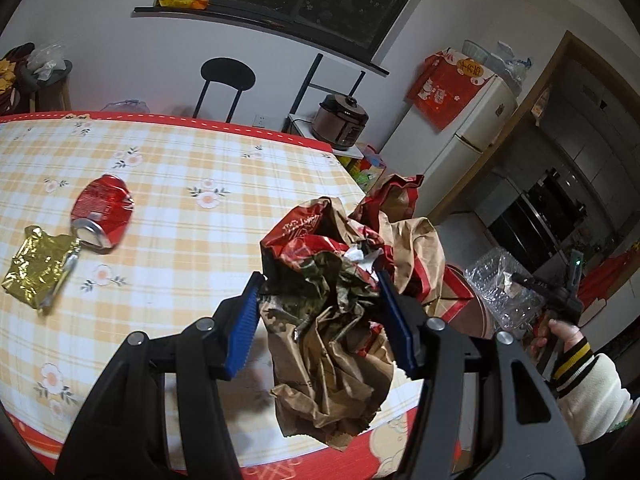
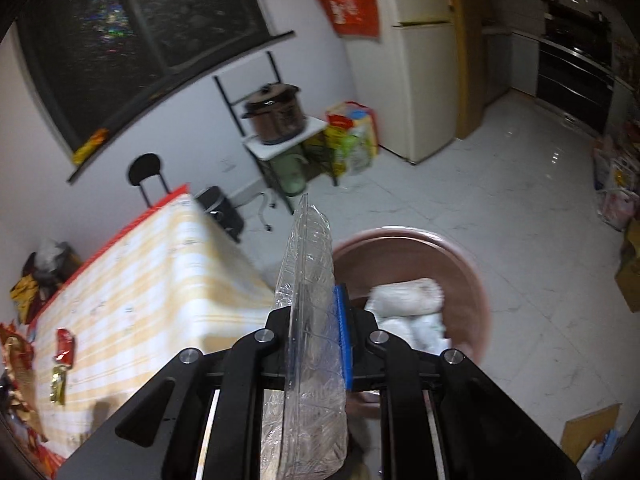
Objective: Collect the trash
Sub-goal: 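Carry the bottle and paper bag over the brown bin with both tools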
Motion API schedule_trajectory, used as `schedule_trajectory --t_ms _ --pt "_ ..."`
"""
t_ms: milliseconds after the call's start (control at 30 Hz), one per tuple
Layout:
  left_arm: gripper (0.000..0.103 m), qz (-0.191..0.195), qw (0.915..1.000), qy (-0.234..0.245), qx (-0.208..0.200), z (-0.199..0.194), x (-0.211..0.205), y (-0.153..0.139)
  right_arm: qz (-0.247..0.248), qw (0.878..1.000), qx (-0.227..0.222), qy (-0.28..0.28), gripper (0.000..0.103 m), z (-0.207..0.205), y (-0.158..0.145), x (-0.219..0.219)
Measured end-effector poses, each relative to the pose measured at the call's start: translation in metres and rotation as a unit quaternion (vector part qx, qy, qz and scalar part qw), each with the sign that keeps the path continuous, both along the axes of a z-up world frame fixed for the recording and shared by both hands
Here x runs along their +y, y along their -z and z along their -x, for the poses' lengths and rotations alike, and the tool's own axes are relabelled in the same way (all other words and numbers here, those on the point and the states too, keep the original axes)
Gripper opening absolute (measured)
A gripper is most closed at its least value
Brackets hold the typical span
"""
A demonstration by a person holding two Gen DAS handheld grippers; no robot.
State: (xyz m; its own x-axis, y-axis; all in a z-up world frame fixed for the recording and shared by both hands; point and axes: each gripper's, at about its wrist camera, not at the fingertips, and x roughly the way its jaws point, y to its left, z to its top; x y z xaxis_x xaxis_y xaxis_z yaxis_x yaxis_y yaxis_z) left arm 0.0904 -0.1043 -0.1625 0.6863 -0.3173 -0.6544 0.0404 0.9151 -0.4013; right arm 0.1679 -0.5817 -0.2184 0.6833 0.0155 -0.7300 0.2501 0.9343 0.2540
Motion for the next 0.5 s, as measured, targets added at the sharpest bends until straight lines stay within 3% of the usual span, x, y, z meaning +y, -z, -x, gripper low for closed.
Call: schedule_trajectory --t_ms 300,367,433,500 --pt "0.057 -0.009 0.9999 -0.011 0.007 -0.003 -0.027 0.003 -0.018 0.999 0.043 0.007 0.018 -0.029 0.039 -0.036" --pt "0.057 -0.012 0.9998 -0.013 0.008 -0.003 -0.03 0.003 -0.023 0.998 0.054 0.001 0.03 -0.034 0.045 -0.035" --pt "0.057 -0.014 0.9998 -0.011 0.008 -0.004 -0.034 0.002 -0.023 0.998 0.052 0.006 0.058 -0.036 0.044 -0.034" --pt "0.057 -0.015 0.9998 -0.007 0.008 -0.005 -0.039 0.001 -0.027 0.999 0.041 0.008 0.061 -0.036 0.04 -0.036"
